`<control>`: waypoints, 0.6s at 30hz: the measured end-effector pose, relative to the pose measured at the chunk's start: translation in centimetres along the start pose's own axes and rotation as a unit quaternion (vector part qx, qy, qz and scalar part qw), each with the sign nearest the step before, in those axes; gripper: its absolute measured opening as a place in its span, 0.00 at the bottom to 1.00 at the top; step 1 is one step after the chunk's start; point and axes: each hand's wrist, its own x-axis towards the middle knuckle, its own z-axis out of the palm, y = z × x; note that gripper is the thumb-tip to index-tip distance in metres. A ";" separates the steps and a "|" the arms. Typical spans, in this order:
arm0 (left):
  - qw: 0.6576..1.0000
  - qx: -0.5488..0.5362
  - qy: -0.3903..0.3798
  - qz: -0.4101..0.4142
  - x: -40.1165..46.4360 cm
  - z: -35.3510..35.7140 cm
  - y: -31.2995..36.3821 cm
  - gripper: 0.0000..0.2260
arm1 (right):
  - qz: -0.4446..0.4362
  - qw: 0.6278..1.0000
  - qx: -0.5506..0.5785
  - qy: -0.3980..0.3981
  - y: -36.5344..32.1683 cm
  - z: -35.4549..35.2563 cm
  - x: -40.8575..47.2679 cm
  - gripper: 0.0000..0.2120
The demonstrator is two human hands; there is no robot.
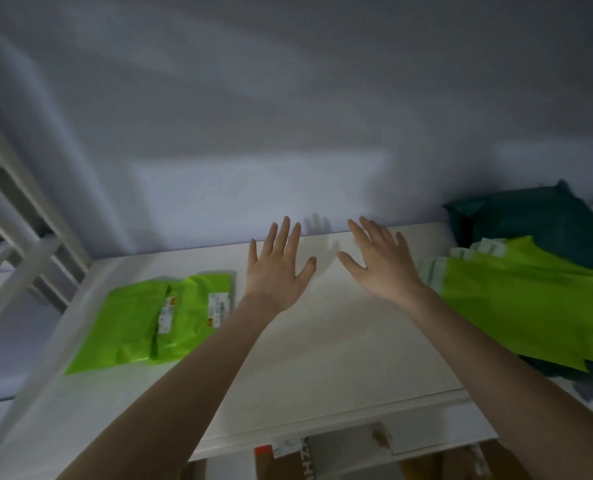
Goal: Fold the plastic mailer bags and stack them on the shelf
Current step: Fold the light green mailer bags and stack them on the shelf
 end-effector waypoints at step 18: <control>0.990 -0.068 -0.110 0.051 5.4 12.1 18.0 0.32 | 0.171 0.982 -0.053 -0.054 24.5 0.1 -4.7 0.26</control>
